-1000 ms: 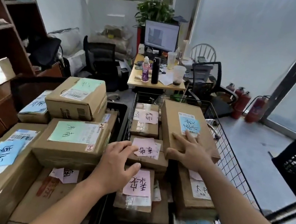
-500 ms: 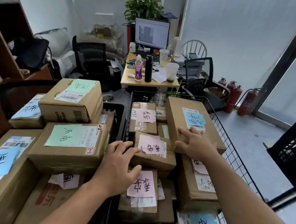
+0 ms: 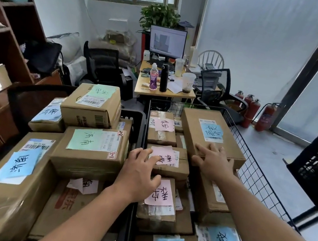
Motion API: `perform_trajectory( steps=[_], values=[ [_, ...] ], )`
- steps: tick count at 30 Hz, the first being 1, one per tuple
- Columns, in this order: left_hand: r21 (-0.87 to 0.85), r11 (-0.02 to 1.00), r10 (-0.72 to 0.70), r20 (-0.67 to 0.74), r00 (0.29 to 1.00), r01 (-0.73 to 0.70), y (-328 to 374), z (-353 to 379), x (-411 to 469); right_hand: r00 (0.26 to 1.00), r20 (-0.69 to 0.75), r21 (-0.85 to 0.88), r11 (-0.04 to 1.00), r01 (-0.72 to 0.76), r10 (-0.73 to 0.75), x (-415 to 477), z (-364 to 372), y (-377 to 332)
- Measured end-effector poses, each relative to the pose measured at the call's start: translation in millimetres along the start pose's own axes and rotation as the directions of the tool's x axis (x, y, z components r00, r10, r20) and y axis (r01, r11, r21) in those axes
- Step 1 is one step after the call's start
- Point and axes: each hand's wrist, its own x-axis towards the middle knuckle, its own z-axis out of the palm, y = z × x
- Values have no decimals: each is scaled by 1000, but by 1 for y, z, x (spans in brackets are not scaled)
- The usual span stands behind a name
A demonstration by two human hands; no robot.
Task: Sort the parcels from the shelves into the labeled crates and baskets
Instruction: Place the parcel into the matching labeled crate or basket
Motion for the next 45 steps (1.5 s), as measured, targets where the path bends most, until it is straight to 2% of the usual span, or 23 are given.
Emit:
perform_trajectory(
  steps=[4, 7, 9, 11, 16, 22, 26, 30, 34, 41, 45],
  values=[
    [1, 1000, -9, 20, 1000, 9, 0, -2, 3, 1000, 4, 26, 1000, -7, 6, -9, 1, -5],
    [16, 1000, 3, 12, 1000, -3, 3, -6, 7, 990, -139, 35, 999, -29, 34, -28, -2, -2],
    [42, 998, 53, -41, 998, -51, 8, -9, 7, 972, -230, -112, 994, 13, -39, -51, -1, -3],
    [61, 991, 126, -74, 989, -122, 13, -10, 5, 971, -226, -215, 976, 31, -81, -76, 2, -4],
    [22, 962, 274, -9, 962, -273, 23, -11, -3, 973, -233, -272, 959, -76, 12, -129, -5, -6],
    [-57, 892, 452, 111, 885, -449, 38, -13, -20, 950, -265, -252, 938, -236, 167, -210, -4, -21],
    [-112, 811, 585, 129, 800, -575, 54, -10, -45, 902, -307, -211, 902, -377, 304, -271, 15, -22],
    [-173, 719, 695, 196, 692, -673, 70, -1, -76, 821, -359, -124, 849, -514, 444, -341, 31, -19],
    [-200, 629, 776, 213, 593, -751, 91, 6, -113, 727, -350, -52, 763, -645, 591, -406, 50, -18],
    [-258, 426, 895, 259, 363, -867, 147, 26, -198, 542, -321, 44, 584, -810, 776, -523, 80, -10],
    [-324, 319, 934, 267, 238, -890, 188, 43, -263, 408, -306, 113, 458, -882, 860, -609, 91, -5]
  ],
)
